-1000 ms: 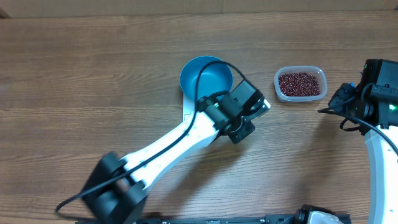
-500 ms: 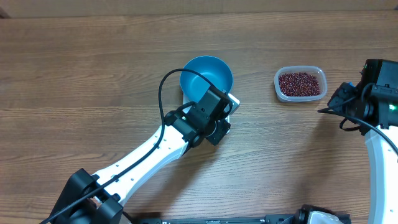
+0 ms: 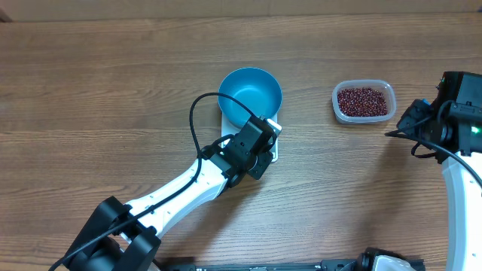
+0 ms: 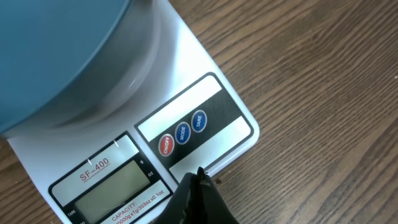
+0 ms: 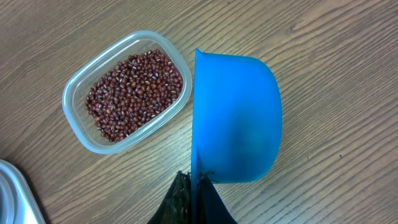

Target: Scoop item into bowl and weigh 150g on scale

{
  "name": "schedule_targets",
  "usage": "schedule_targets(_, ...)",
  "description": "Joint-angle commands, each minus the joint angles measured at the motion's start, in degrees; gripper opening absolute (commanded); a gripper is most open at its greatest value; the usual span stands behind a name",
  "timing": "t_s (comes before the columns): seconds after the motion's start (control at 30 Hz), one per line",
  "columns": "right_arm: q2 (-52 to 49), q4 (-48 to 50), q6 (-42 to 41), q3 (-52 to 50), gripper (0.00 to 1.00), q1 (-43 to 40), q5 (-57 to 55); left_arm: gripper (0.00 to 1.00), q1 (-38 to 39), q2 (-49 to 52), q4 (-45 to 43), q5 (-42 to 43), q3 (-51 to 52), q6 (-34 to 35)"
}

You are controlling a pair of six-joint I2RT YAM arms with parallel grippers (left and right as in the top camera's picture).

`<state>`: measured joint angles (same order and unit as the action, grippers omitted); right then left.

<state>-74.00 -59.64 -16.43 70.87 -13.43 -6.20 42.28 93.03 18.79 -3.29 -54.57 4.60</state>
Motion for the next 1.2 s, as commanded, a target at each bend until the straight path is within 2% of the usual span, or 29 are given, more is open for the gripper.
schedule_targets(0.0, 0.35, 0.15, 0.24, 1.62, 0.04, -0.2, -0.11, 0.04, -0.02, 0.61, -0.76, -1.07, 0.33, 1.18)
schedule_targets(0.17, 0.35, 0.24, 0.24, 1.62, 0.04, -0.2, -0.11, 0.04, 0.0, 1.92, -1.6, -1.22, 1.29, 1.09)
schedule_targets(0.5, 0.35, 0.28, 0.24, 1.6, 0.04, -0.2, -0.13, 0.04, 0.0, 4.5, -6.71, -1.18, 1.95, -4.48)
schedule_targets(0.77, 0.35, 0.42, 0.22, 1.57, 0.04, -0.2, -0.13, 0.04, 0.0, 5.11, -7.3, -1.25, 1.99, -7.08)
schedule_targets(1.17, 0.35, 0.52, 0.22, 1.57, 0.04, -0.2, -0.07, 0.04, 0.0, 6.75, -8.09, -3.78, 2.03, -7.34)
